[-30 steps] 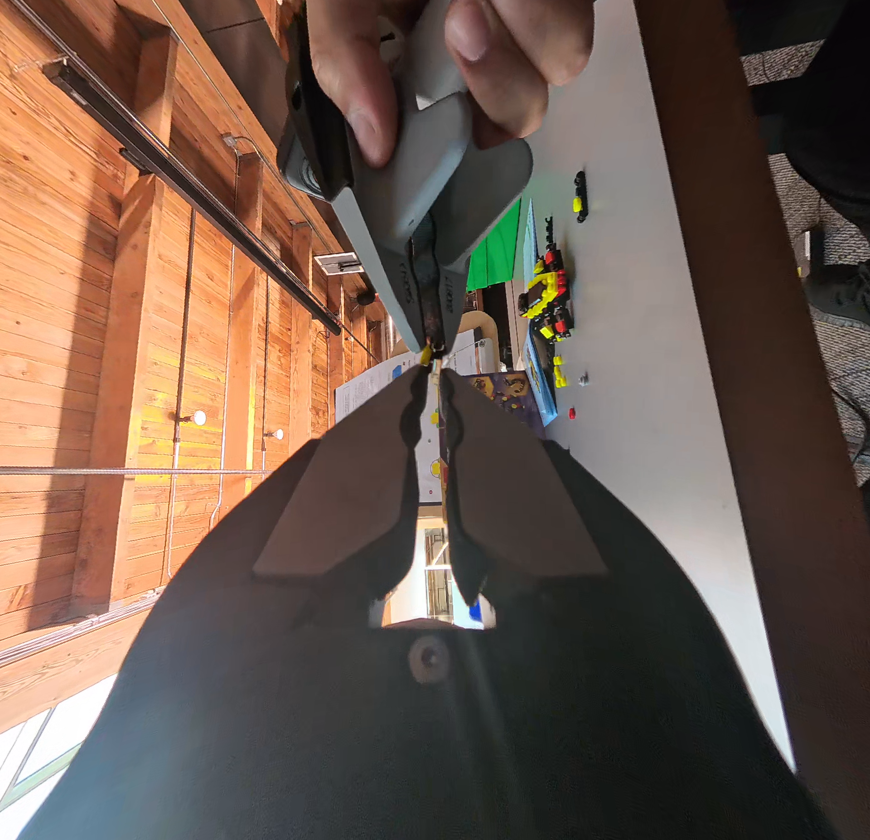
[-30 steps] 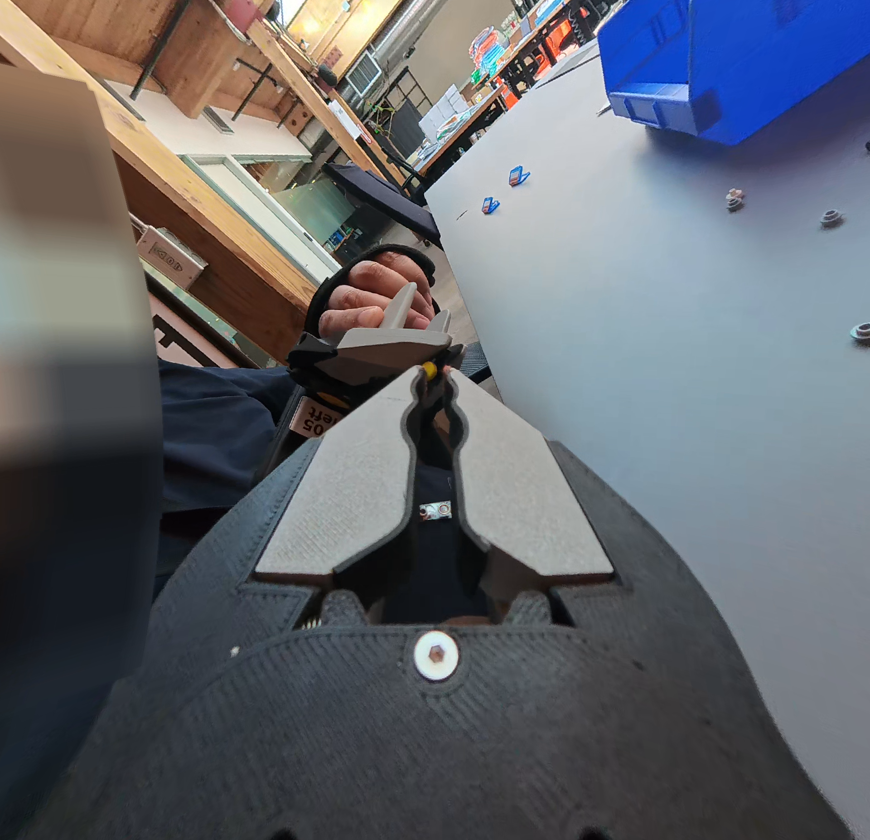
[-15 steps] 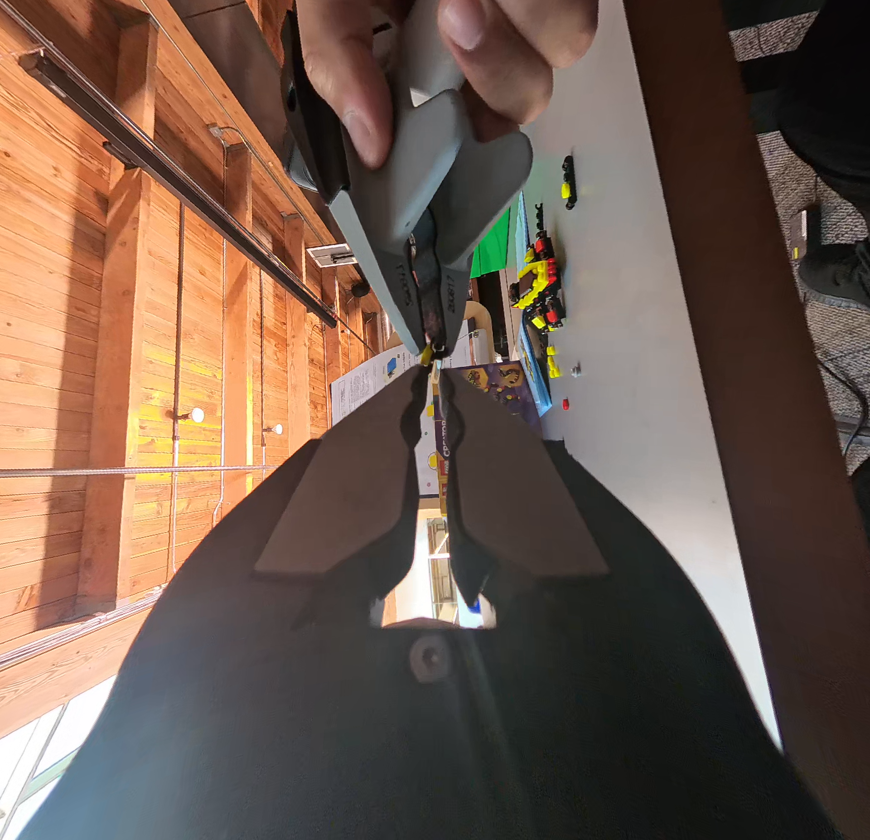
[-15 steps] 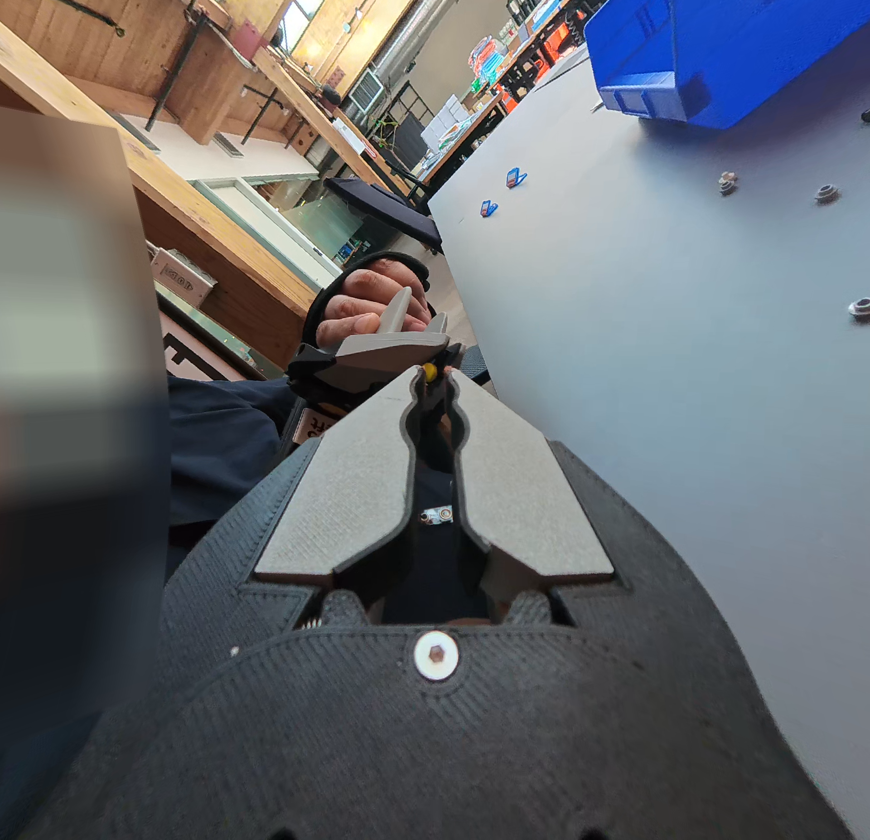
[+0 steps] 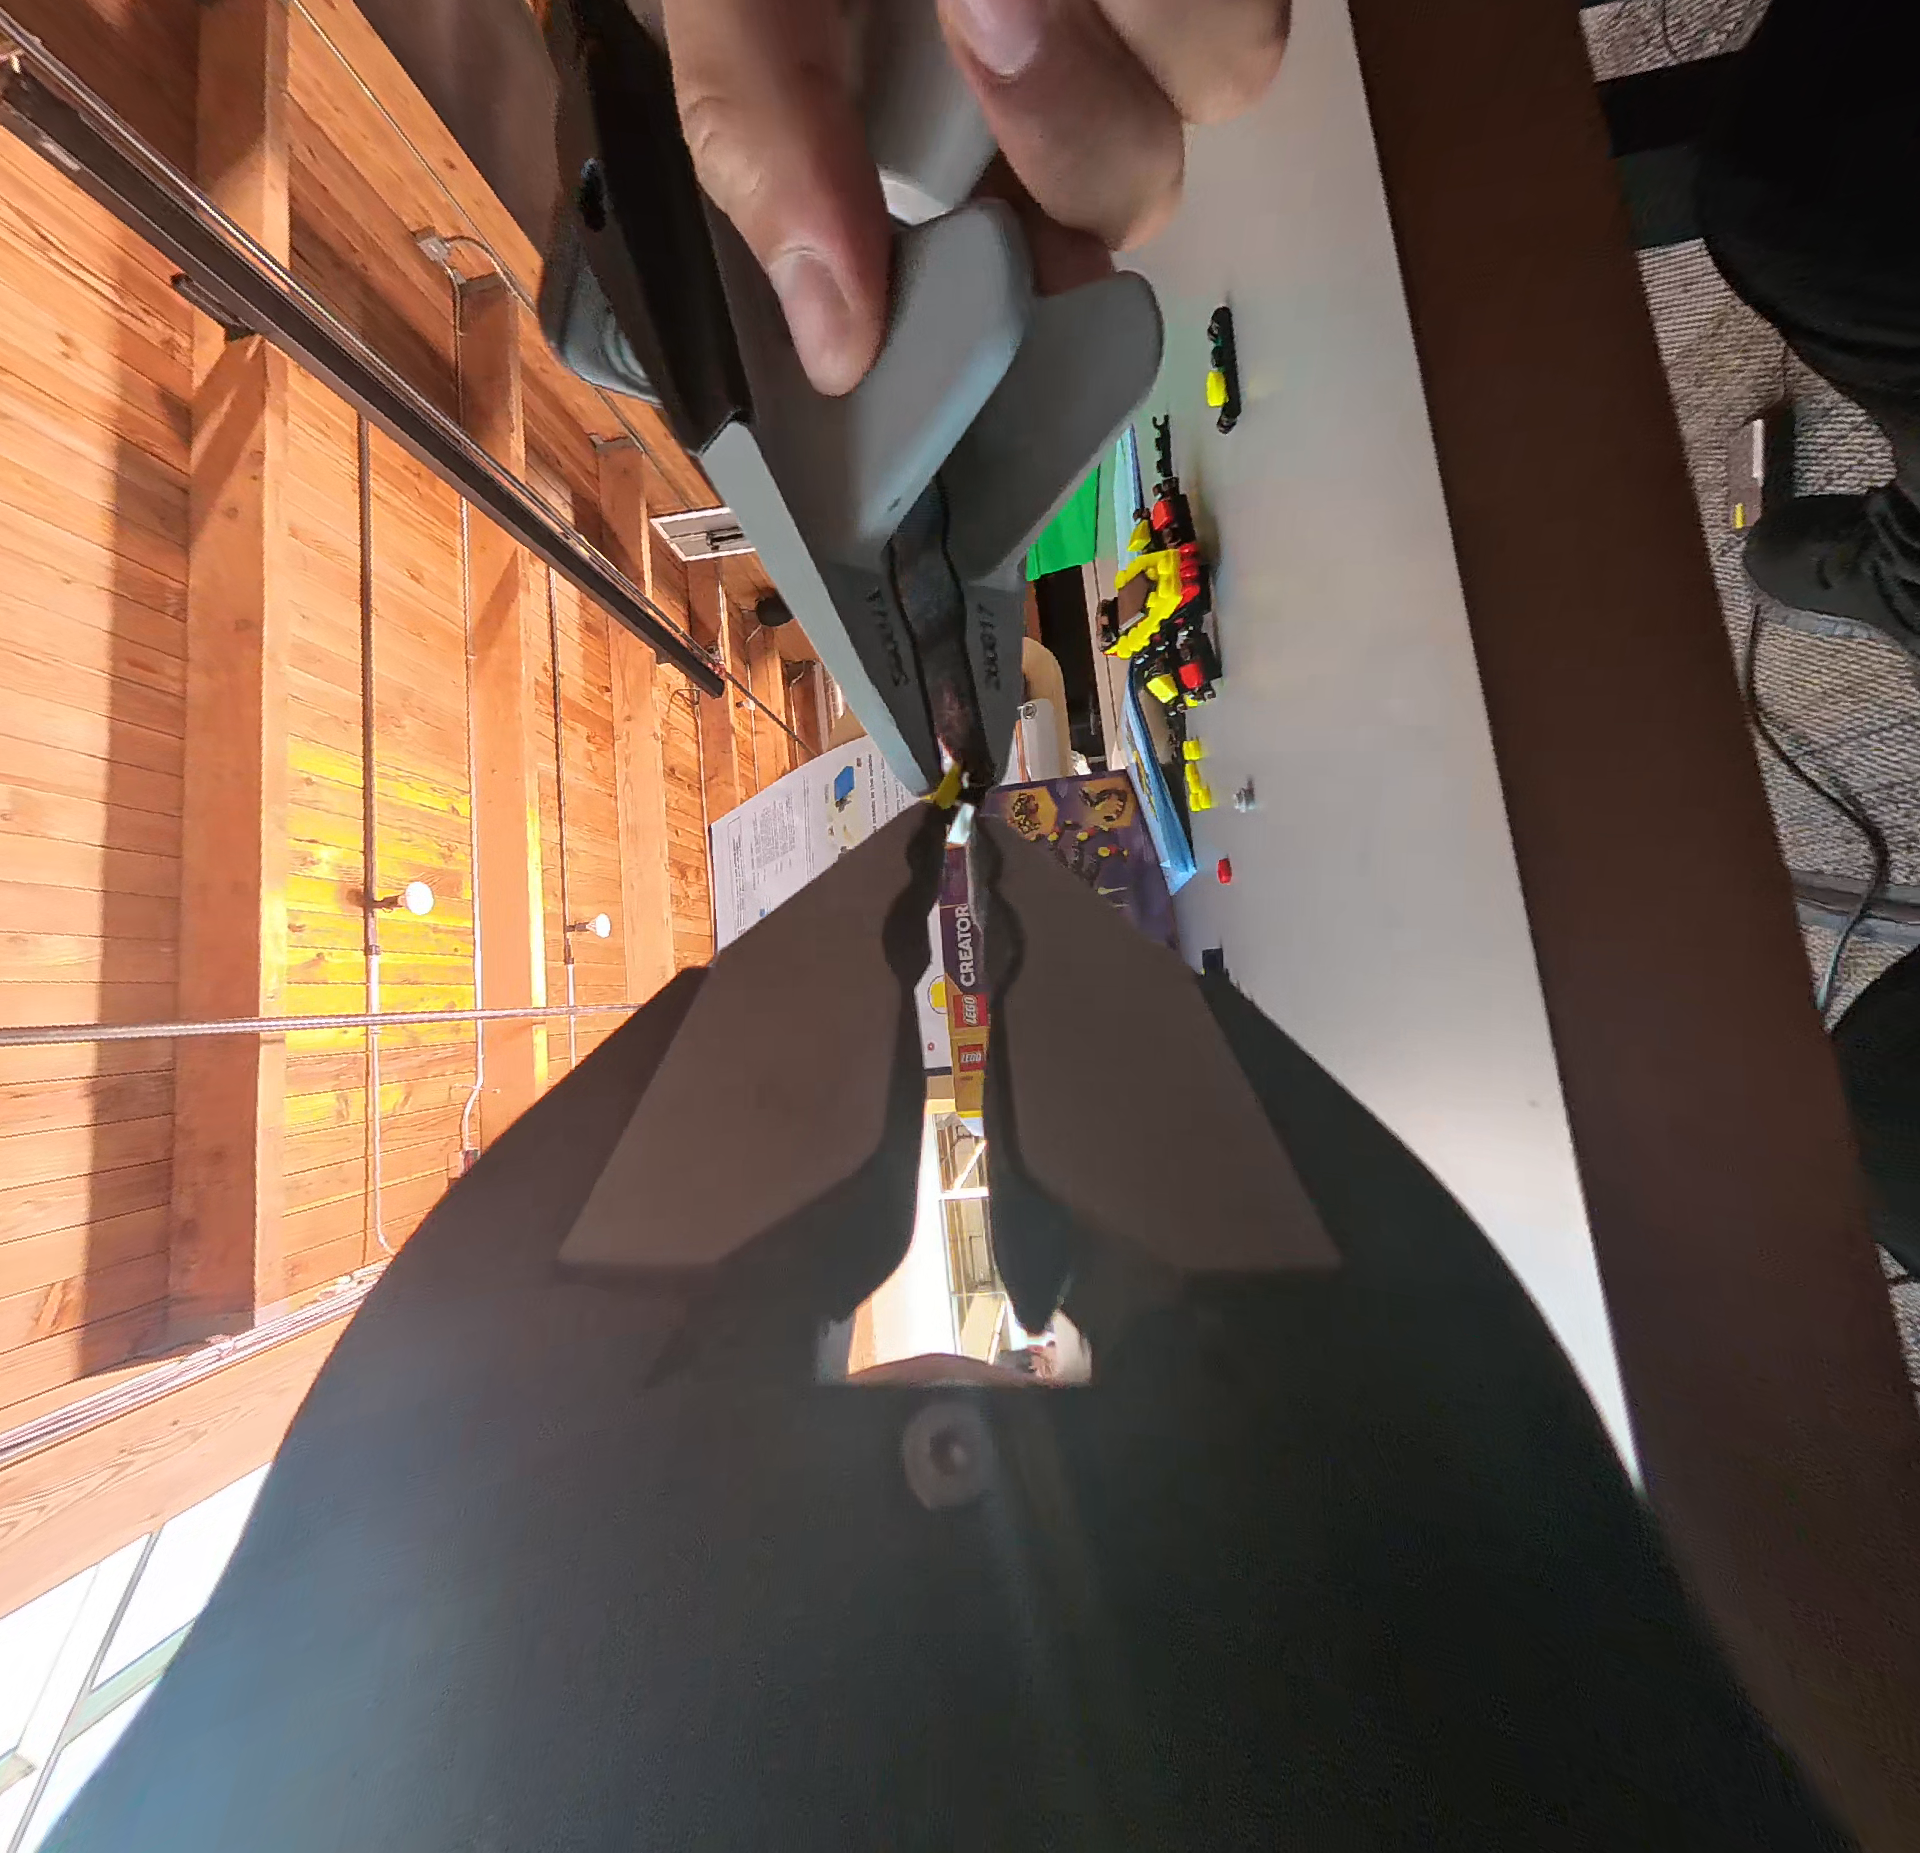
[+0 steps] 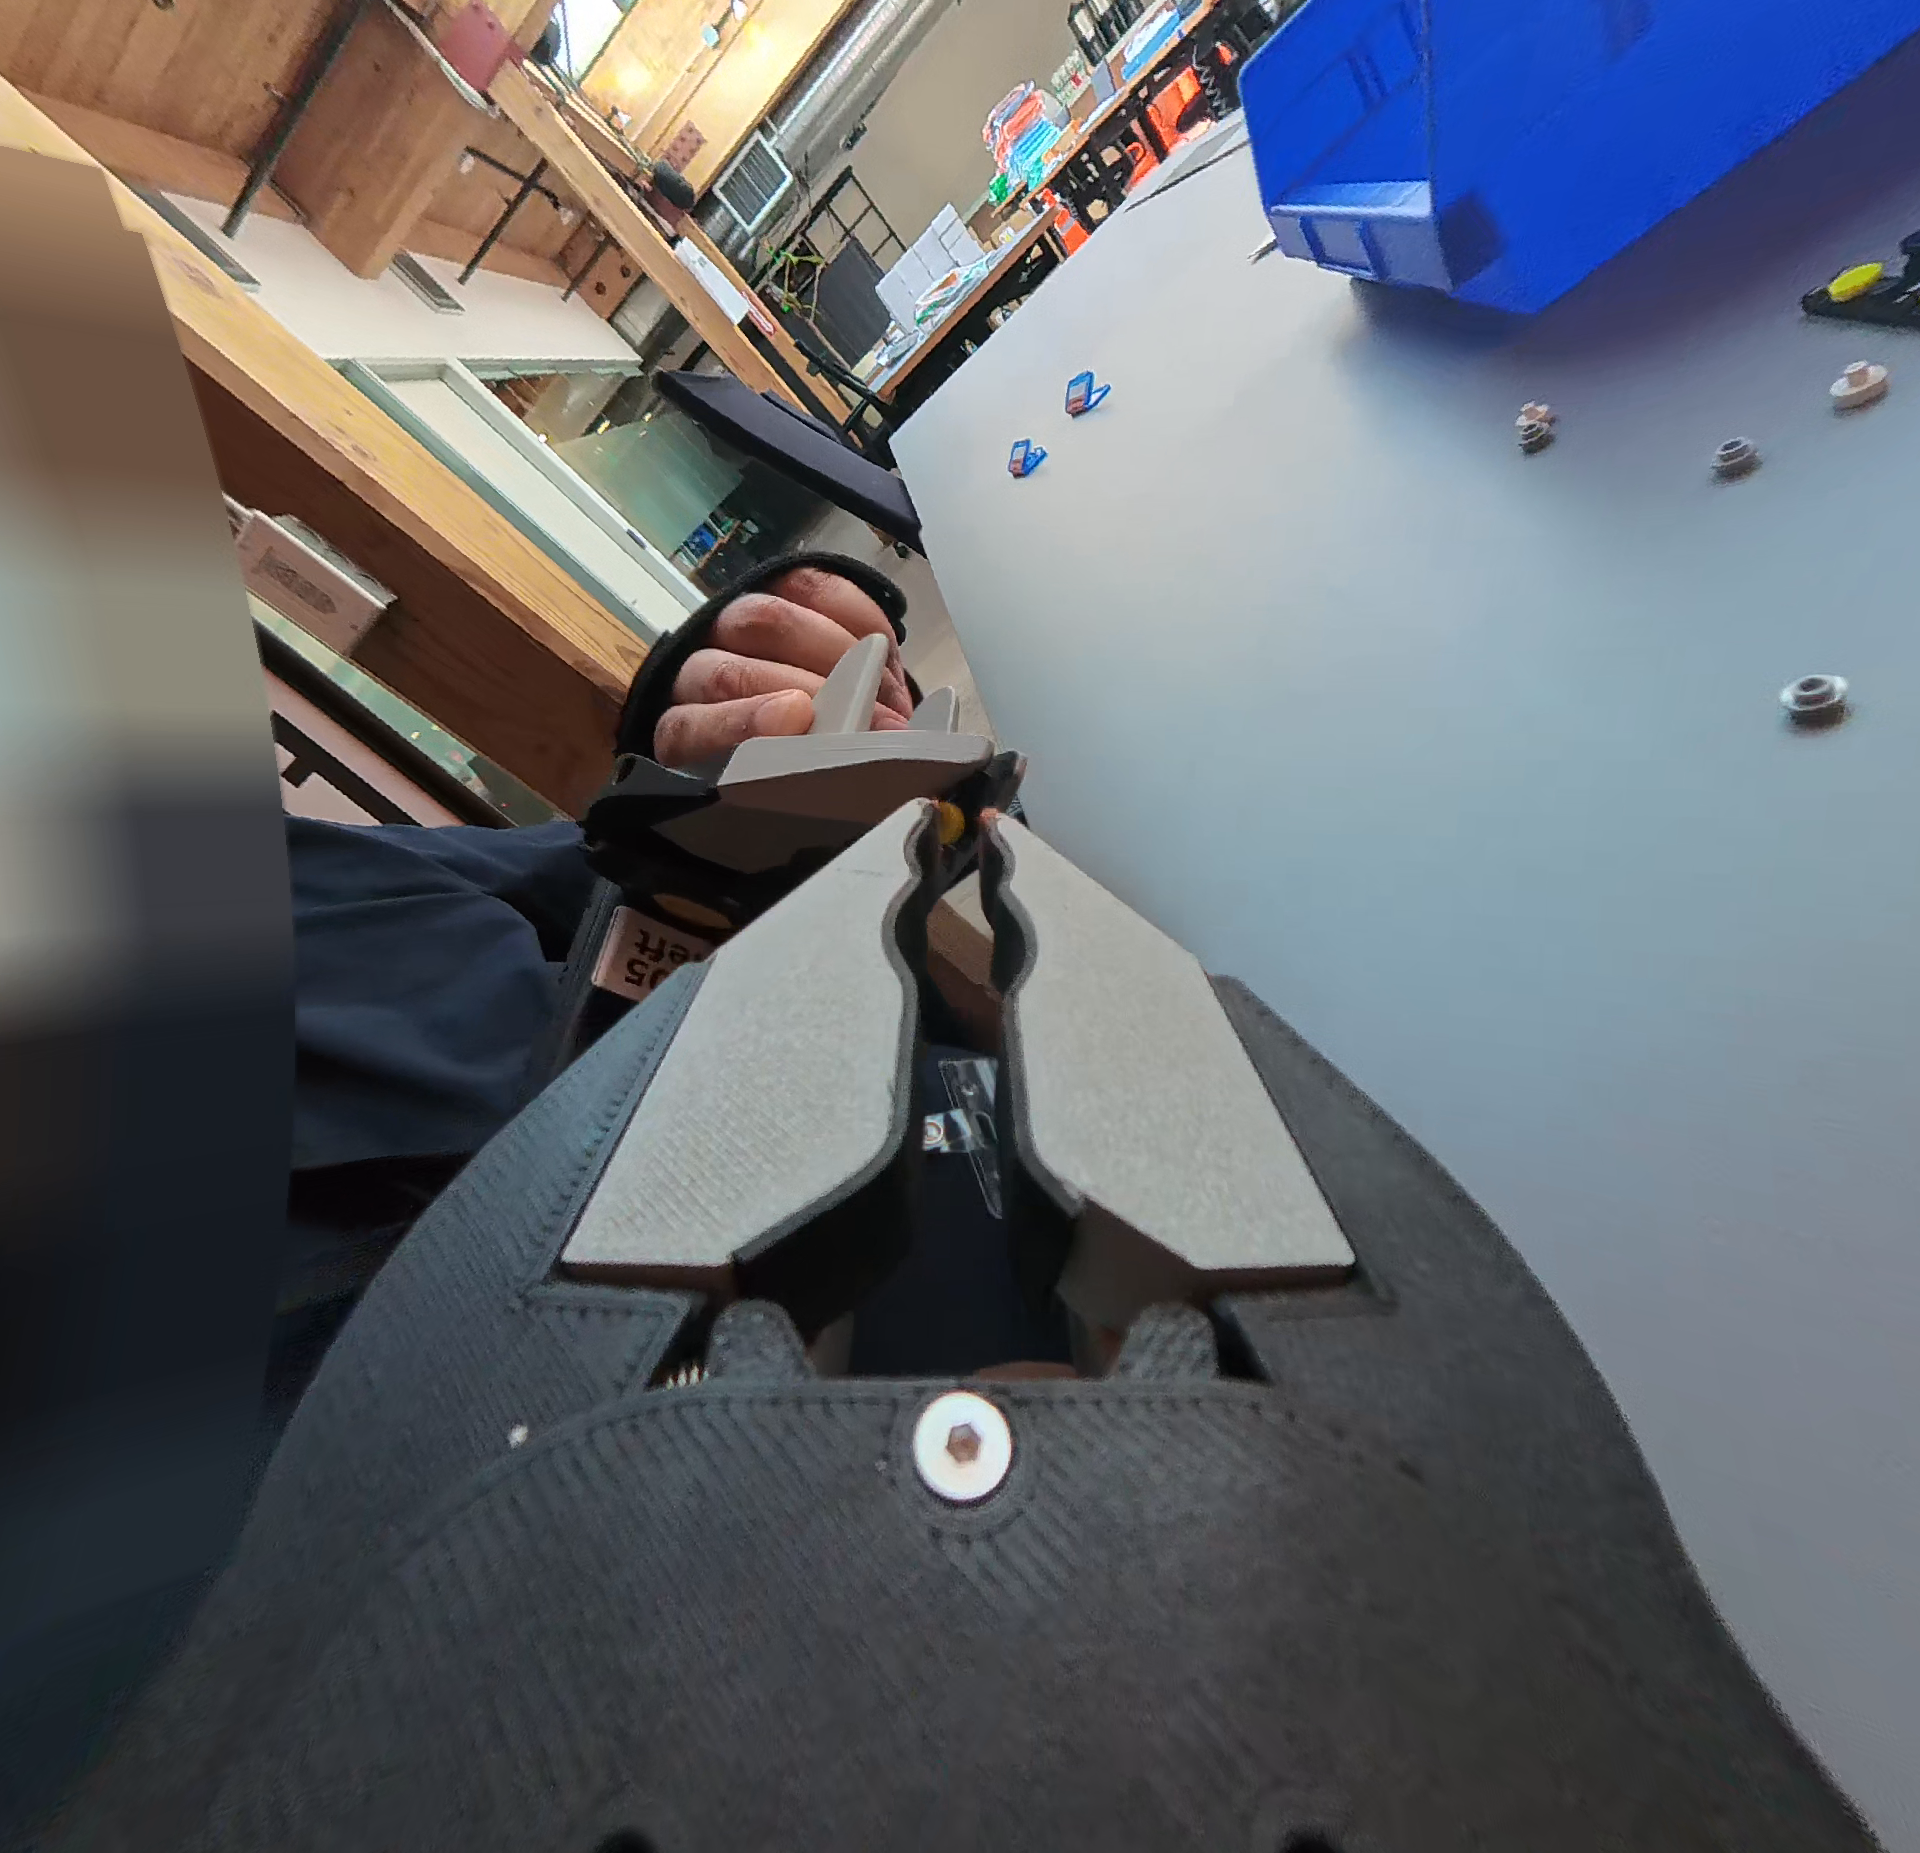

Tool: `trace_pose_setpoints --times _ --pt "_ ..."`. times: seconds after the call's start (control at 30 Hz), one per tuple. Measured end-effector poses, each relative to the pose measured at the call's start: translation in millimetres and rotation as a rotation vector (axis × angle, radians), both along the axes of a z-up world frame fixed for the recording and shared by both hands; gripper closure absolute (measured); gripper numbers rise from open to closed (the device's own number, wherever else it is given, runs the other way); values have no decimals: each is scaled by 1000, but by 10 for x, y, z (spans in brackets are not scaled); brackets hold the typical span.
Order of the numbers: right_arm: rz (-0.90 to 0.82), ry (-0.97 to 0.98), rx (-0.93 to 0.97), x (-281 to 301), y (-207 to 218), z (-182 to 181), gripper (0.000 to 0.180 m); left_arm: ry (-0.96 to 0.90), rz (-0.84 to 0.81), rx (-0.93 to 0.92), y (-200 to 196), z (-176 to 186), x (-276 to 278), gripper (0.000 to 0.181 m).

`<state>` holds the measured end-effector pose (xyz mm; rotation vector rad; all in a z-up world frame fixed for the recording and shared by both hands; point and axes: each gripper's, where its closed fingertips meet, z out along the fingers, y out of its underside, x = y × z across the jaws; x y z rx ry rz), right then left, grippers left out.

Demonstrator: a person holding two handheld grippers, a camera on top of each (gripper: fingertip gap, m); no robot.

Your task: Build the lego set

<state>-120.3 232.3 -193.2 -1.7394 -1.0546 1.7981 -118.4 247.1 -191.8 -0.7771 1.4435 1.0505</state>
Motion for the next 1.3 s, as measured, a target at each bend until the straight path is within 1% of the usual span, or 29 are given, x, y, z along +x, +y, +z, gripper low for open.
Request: trace_pose_setpoints --times 0.03,0.07,0.2,0.3,0.37,0.43,0.63,0.77,0.83,1.0,1.2,1.3 --pt "-8 -7 19 6 9 -9 175 1 13 -10 16 -15 -16 181" --pt "-10 -19 38 12 13 -28 180 4 5 -22 14 -32 -12 181" --pt "-8 -29 83 18 4 -27 180 -11 -7 -32 13 -29 -5 180" --pt "15 6 40 29 -15 33 180 -44 -30 -26 0 31 6 180" --pt "55 19 -8 31 -63 44 175 -69 -46 -29 -24 64 20 180" --pt "67 43 -42 32 -71 68 175 -75 -48 -17 -32 86 21 180" --pt "83 80 -118 34 -72 88 175 -83 -49 -10 -30 94 21 179" --pt "86 95 -176 28 -63 91 170 -61 -37 -2 -10 77 11 180" --pt "80 89 -182 24 -53 74 169 -47 -32 7 -3 65 9 180" --pt "60 90 -192 14 -26 53 174 -33 -17 15 6 62 11 180" --pt "48 83 -208 3 -1 6 173 11 17 20 28 18 6 180" --pt "39 73 -192 -6 8 -21 173 0 29 -4 40 -8 0 181"
